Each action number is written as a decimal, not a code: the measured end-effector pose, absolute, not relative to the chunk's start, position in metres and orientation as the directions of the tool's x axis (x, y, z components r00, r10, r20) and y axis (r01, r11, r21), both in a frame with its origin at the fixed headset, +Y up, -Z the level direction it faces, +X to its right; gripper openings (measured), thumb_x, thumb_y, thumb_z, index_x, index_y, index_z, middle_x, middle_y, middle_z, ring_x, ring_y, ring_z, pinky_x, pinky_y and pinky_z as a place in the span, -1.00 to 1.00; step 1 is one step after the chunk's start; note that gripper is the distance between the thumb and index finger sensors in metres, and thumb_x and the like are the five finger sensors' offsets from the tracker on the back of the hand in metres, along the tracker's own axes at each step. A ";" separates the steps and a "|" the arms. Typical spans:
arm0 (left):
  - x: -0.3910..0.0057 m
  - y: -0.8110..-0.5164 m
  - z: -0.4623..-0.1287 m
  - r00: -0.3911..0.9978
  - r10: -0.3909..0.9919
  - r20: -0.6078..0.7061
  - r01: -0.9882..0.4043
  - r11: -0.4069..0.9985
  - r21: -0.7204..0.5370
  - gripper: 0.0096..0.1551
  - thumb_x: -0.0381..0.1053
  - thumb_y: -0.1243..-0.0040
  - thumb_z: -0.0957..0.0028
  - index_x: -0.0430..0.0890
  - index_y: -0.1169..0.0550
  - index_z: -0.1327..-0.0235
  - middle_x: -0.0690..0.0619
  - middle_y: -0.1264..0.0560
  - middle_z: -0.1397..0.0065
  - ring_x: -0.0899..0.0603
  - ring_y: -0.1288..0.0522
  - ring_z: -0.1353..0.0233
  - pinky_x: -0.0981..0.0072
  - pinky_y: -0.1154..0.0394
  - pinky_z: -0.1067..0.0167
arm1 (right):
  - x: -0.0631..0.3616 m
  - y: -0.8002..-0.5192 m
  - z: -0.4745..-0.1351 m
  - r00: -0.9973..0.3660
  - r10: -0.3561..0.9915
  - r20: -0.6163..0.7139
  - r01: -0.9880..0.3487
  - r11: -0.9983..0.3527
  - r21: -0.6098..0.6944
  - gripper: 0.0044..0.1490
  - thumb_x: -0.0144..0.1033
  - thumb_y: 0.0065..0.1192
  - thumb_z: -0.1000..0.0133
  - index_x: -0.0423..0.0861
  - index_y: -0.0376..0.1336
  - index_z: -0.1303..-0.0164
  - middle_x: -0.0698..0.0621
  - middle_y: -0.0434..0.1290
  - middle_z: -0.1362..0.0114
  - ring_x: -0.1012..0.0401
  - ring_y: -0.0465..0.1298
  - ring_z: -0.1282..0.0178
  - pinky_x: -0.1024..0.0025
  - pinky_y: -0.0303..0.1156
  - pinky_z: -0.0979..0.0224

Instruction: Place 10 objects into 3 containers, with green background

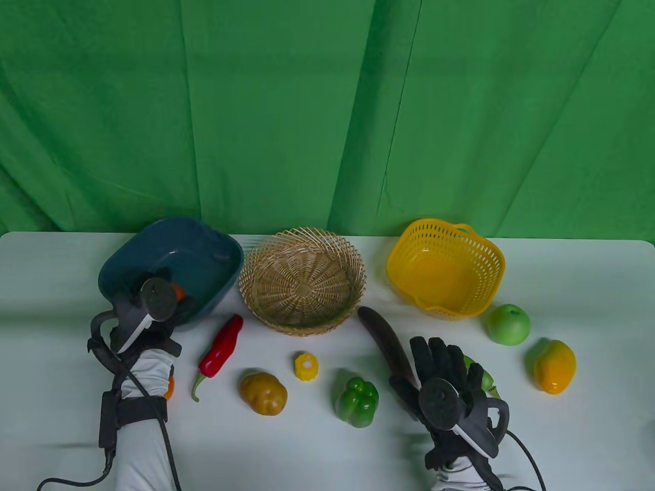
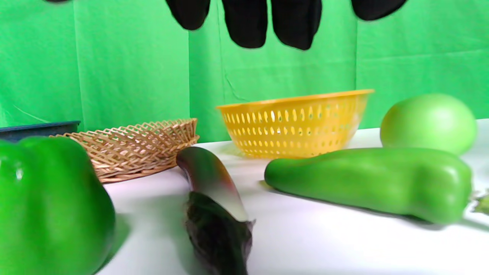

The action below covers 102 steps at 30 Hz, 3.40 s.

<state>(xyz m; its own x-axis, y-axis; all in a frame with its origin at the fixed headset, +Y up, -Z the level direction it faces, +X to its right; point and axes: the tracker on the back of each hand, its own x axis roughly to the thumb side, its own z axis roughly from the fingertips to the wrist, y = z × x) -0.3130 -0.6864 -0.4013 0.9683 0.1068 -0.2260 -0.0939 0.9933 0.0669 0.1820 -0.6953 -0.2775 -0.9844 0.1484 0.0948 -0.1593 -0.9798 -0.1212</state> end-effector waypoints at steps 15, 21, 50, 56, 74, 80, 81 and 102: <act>-0.319 -0.684 -0.382 0.974 0.115 -0.195 -0.110 0.993 0.033 -0.08 0.45 0.02 -0.16 0.11 -0.15 -0.76 -0.25 -0.14 -0.78 -0.44 -0.24 -0.67 -0.40 -0.29 -0.39 | 0.184 -0.696 -0.279 -0.980 0.170 0.102 -0.181 -0.977 -0.111 0.07 0.45 -0.21 -0.17 0.05 -0.10 -0.81 -0.23 0.07 -0.84 -0.30 0.09 -0.74 -0.56 -0.05 -0.58; -0.324 -0.677 -0.358 0.974 0.128 -0.189 -0.115 0.990 0.076 -0.10 0.44 0.04 -0.18 0.10 -0.17 -0.75 -0.25 -0.16 -0.77 -0.44 -0.24 -0.67 -0.41 -0.29 -0.38 | 0.184 -0.696 -0.279 -0.977 0.184 0.107 -0.195 -0.975 -0.103 0.06 0.45 -0.21 -0.18 0.05 -0.10 -0.81 -0.23 0.07 -0.84 -0.31 0.09 -0.74 -0.55 -0.05 -0.58; -0.335 -0.758 -0.285 0.953 0.207 -0.222 -0.225 0.973 -0.058 -0.04 0.49 0.06 -0.17 0.09 -0.12 -0.78 -0.28 -0.09 -0.79 -0.49 -0.19 -0.69 -0.44 -0.27 -0.38 | 0.174 -0.697 -0.275 -0.964 0.209 0.162 -0.224 -0.971 -0.081 0.06 0.45 -0.21 -0.18 0.05 -0.10 -0.81 -0.23 0.07 -0.84 -0.30 0.10 -0.74 -0.55 -0.04 -0.58; -0.334 -0.777 -0.289 0.945 0.240 -0.221 -0.262 0.962 -0.072 -0.03 0.50 0.04 -0.15 0.11 -0.08 -0.78 -0.30 -0.01 -0.79 -0.53 -0.16 -0.67 -0.40 -0.29 -0.38 | 0.173 -0.697 -0.275 -0.965 0.206 0.161 -0.221 -0.972 -0.080 0.06 0.45 -0.21 -0.18 0.05 -0.11 -0.81 -0.23 0.08 -0.84 -0.30 0.10 -0.74 -0.55 -0.04 -0.58; -0.337 -0.780 -0.290 0.944 0.253 -0.213 -0.260 0.966 -0.004 -0.13 0.42 -0.11 -0.12 0.11 -0.25 -0.67 -0.25 -0.25 -0.68 -0.43 -0.40 -0.53 -0.21 -0.47 -0.29 | 0.172 -0.696 -0.274 -0.968 0.190 0.164 -0.206 -0.975 -0.088 0.07 0.45 -0.21 -0.18 0.04 -0.11 -0.81 -0.23 0.07 -0.84 -0.30 0.10 -0.74 -0.55 -0.04 -0.58; -0.337 -0.777 -0.288 0.941 0.267 -0.206 -0.271 0.963 0.009 -0.13 0.42 -0.11 -0.12 0.11 -0.26 -0.67 -0.25 -0.26 -0.68 -0.43 -0.40 -0.53 -0.20 -0.48 -0.28 | 0.171 -0.696 -0.274 -0.969 0.187 0.163 -0.203 -0.976 -0.085 0.07 0.45 -0.21 -0.18 0.04 -0.10 -0.81 -0.23 0.08 -0.84 -0.31 0.10 -0.74 -0.55 -0.04 -0.58; -0.337 -0.776 -0.288 0.941 0.270 -0.204 -0.274 0.962 0.009 -0.13 0.42 -0.11 -0.12 0.11 -0.26 -0.67 -0.25 -0.26 -0.68 -0.43 -0.41 -0.53 -0.20 -0.48 -0.28 | 0.171 -0.696 -0.274 -0.969 0.187 0.163 -0.203 -0.976 -0.085 0.06 0.45 -0.21 -0.18 0.05 -0.11 -0.81 -0.23 0.08 -0.84 -0.30 0.10 -0.74 -0.55 -0.04 -0.58; -0.317 -0.722 -0.286 0.936 0.340 -0.090 -0.325 0.934 0.146 -0.13 0.42 -0.10 -0.14 0.10 -0.26 -0.68 -0.26 -0.26 -0.68 -0.43 -0.40 -0.53 -0.20 -0.48 -0.29 | 0.174 -0.693 -0.273 -0.960 0.222 0.169 -0.239 -0.967 -0.088 0.06 0.45 -0.21 -0.18 0.05 -0.11 -0.81 -0.23 0.08 -0.84 -0.30 0.10 -0.74 -0.55 -0.04 -0.58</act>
